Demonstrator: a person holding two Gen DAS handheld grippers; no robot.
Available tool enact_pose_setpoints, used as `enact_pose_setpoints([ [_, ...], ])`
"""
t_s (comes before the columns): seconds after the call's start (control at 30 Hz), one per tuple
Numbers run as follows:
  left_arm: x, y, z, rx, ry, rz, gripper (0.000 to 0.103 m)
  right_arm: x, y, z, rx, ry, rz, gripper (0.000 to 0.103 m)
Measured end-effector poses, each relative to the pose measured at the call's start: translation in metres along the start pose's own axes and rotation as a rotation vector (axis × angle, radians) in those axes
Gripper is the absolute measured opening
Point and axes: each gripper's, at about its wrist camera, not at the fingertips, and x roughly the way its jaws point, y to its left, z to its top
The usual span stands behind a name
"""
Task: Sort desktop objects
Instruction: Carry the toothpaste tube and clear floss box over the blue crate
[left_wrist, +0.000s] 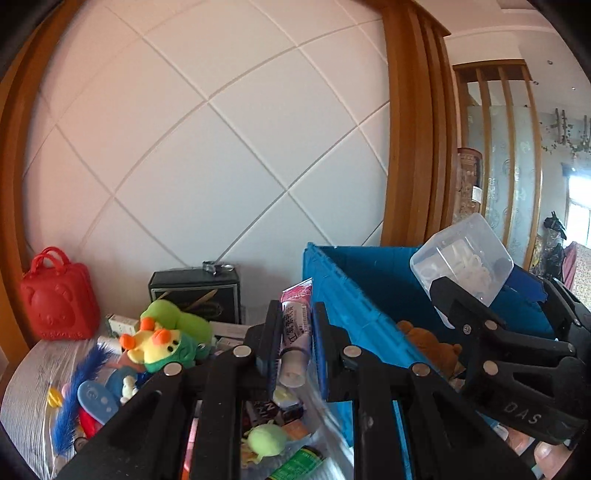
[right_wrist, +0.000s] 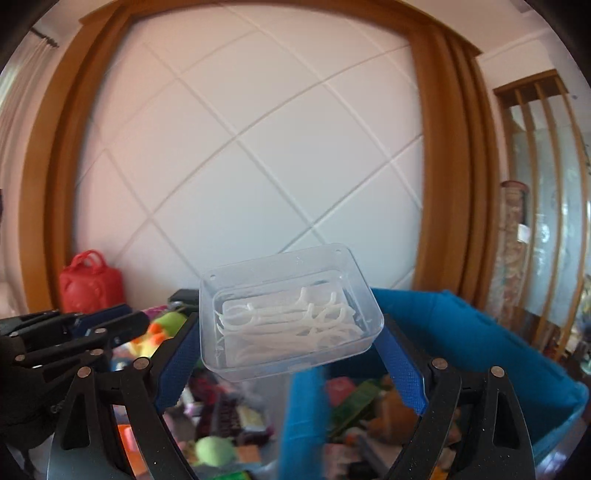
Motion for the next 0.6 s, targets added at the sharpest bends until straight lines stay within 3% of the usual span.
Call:
enact_pose_setpoints([
  [0.2, 0.037, -0.087, 0.020, 0.053, 0.054, -0.056, 0.016, 0.015, -0.083, 0.001, 0.016, 0.071, -0.126, 0.091],
  [0.47, 0.122, -0.181, 0.051, 0.110, 0.238, -0.101, 0.016, 0.062, -0.193, 0.000, 0.011, 0.273, -0.196, 0.091],
  [0.6, 0.182, -0.207, 0.054, 0.096, 0.383, -0.131, 0.016, 0.108, -0.239, -0.006, 0.023, 0.424, -0.177, 0.091],
])
